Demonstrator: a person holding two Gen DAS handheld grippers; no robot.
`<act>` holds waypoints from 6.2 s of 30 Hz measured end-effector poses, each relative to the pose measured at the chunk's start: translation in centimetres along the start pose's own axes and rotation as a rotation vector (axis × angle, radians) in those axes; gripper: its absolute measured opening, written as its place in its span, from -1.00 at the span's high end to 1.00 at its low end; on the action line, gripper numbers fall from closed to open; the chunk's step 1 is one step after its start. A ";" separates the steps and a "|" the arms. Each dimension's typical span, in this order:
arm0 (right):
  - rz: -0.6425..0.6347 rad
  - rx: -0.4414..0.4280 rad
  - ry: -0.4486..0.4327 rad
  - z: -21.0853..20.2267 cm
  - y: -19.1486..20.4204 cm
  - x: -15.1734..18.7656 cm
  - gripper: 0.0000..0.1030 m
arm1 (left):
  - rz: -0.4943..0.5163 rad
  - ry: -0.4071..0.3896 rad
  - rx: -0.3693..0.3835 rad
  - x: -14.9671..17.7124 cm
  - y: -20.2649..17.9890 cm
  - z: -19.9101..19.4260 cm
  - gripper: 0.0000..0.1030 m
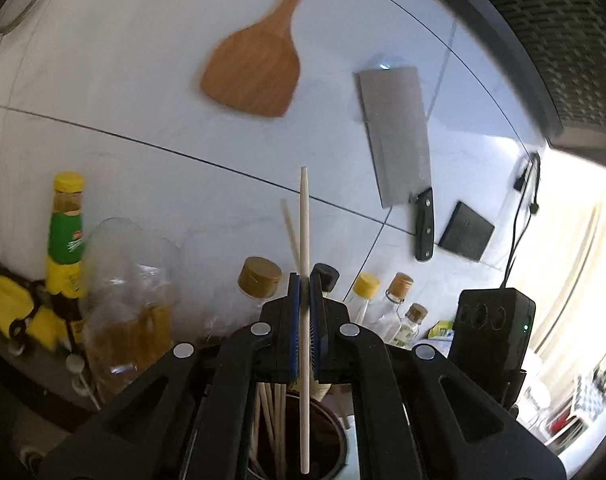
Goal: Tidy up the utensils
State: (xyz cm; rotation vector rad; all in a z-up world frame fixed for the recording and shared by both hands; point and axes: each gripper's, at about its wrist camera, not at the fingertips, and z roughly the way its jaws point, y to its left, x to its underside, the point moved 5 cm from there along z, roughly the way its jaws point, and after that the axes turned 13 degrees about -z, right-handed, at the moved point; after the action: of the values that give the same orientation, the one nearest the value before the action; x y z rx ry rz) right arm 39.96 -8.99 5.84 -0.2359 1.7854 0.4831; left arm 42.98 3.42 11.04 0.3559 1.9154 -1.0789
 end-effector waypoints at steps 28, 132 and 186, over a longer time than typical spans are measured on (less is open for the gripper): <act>-0.086 0.091 0.147 0.4 1.3 6.0 0.90 | 0.043 0.092 -0.053 6.7 2.9 0.7 0.90; -0.249 0.361 0.437 -29.8 8.3 18.4 -0.84 | -0.014 0.117 -0.804 30.3 -12.1 -16.5 -0.88; -0.249 0.348 0.421 -30.0 7.6 17.8 -0.84 | -0.007 0.113 -0.830 29.9 -13.0 -16.2 -0.89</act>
State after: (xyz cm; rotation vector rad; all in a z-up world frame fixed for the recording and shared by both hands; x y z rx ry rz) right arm 5.86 -13.84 -3.64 -0.3274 2.1764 -0.0672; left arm 9.10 3.95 -2.24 -0.0648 2.2711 -0.2004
